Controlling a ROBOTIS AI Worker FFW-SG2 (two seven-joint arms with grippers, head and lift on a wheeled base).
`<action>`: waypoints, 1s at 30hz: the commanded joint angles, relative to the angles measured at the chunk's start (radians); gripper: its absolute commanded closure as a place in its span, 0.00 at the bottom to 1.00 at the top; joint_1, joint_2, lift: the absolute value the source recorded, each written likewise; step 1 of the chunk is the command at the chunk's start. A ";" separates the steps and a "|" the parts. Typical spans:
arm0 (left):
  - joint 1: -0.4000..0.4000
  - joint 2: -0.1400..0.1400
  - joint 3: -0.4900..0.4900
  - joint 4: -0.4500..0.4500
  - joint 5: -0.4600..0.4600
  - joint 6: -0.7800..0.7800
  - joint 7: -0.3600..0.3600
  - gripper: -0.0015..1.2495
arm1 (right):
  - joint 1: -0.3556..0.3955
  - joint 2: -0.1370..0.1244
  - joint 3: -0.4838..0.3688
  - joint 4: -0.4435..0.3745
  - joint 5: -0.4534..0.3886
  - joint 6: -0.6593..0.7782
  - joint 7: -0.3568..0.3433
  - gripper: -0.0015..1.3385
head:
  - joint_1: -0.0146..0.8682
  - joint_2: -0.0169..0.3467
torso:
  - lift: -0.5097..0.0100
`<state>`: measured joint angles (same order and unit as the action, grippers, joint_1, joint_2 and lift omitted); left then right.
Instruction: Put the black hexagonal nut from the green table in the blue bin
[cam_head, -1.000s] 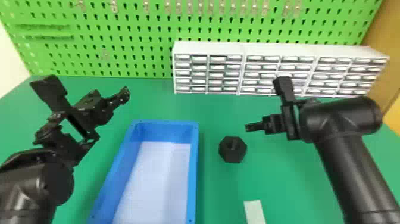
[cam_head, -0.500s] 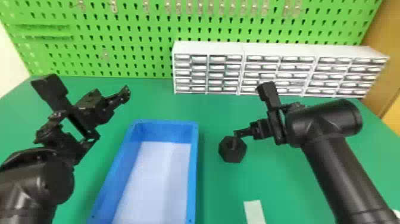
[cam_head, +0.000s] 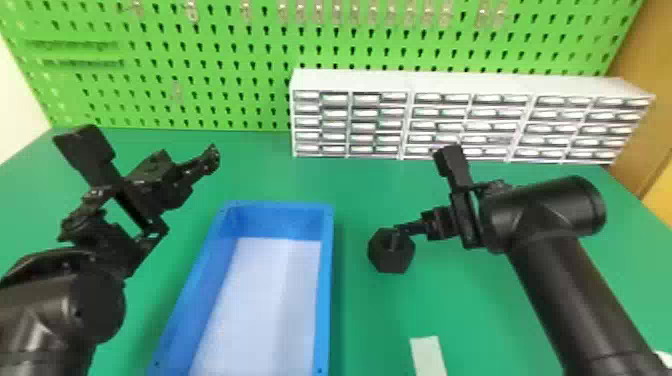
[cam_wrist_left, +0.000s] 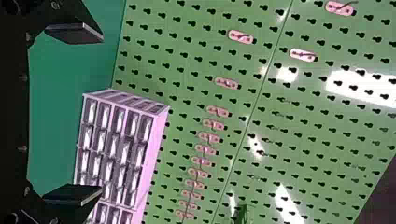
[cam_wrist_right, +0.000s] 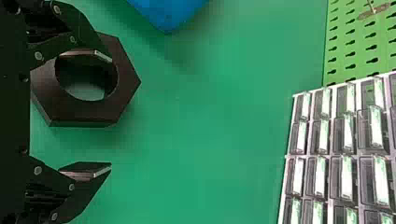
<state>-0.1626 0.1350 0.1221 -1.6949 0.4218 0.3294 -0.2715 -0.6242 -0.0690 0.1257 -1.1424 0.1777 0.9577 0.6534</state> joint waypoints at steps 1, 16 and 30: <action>0.000 0.002 -0.001 0.001 0.002 0.000 0.000 0.12 | 0.001 0.000 -0.003 0.013 0.002 -0.010 0.000 0.35 | 0.77 0.14 | 0.79; -0.005 0.000 -0.004 0.000 0.005 0.000 -0.002 0.12 | 0.004 -0.003 -0.005 0.030 0.003 -0.022 0.000 0.35 | 0.77 0.14 | 0.79; -0.009 0.002 -0.009 0.000 0.005 -0.001 -0.002 0.12 | 0.006 -0.002 0.000 0.066 0.005 -0.046 0.000 0.35 | 0.77 0.14 | 0.79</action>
<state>-0.1693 0.1361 0.1154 -1.6950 0.4267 0.3285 -0.2731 -0.6182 -0.0726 0.1241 -1.0896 0.1821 0.9197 0.6534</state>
